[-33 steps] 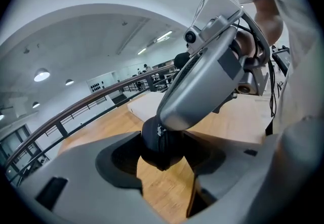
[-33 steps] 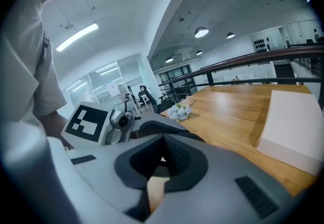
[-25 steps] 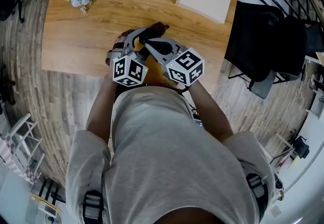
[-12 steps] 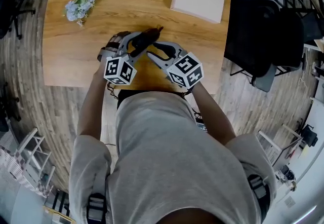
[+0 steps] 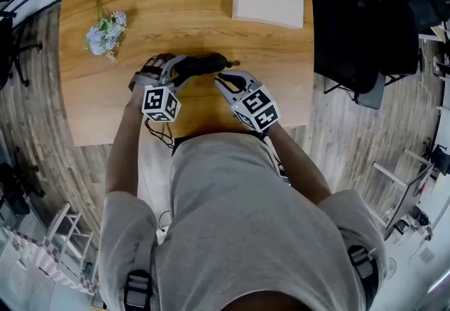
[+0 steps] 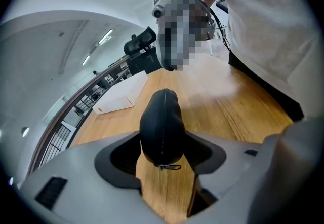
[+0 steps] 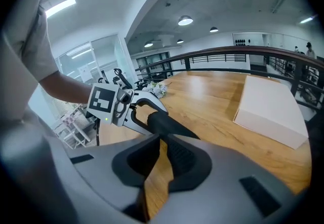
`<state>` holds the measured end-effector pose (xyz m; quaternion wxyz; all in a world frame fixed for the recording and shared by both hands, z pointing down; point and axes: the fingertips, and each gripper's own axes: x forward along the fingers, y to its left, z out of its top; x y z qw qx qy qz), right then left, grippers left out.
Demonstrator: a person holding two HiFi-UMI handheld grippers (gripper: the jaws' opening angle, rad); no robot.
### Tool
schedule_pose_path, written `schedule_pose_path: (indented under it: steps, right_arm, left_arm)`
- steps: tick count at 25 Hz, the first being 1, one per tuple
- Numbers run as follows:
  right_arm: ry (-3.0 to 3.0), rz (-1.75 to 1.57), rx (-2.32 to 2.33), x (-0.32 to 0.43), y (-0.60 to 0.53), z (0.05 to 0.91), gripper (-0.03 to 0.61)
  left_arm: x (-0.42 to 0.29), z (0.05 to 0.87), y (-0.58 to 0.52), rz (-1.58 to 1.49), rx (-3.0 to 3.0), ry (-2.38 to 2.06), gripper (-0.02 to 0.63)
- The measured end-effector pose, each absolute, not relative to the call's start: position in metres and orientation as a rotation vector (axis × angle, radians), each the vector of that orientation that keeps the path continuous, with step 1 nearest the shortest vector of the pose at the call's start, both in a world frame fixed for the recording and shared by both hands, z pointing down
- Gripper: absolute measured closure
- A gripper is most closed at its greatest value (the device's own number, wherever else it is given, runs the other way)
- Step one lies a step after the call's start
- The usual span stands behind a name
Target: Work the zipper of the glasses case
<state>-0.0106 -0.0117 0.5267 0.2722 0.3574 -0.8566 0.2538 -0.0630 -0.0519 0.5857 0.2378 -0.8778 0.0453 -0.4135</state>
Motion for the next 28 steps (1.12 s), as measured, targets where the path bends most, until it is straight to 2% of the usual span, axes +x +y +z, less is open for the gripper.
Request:
schedule_pose_path:
  steps: [6, 28]
  right_arm:
    - [-2.224, 0.691, 1.062, -0.009, 0.0, 0.542, 0.54]
    - [-2.12, 0.758, 1.247, 0.012, 0.051, 0.547, 0.54]
  left_arm:
    - [-0.066, 0.601, -0.049, -1.135, -2.435, 0.14, 0.35]
    - [-0.069, 0.612, -0.029, -1.156, -2.618, 0.386, 0.336]
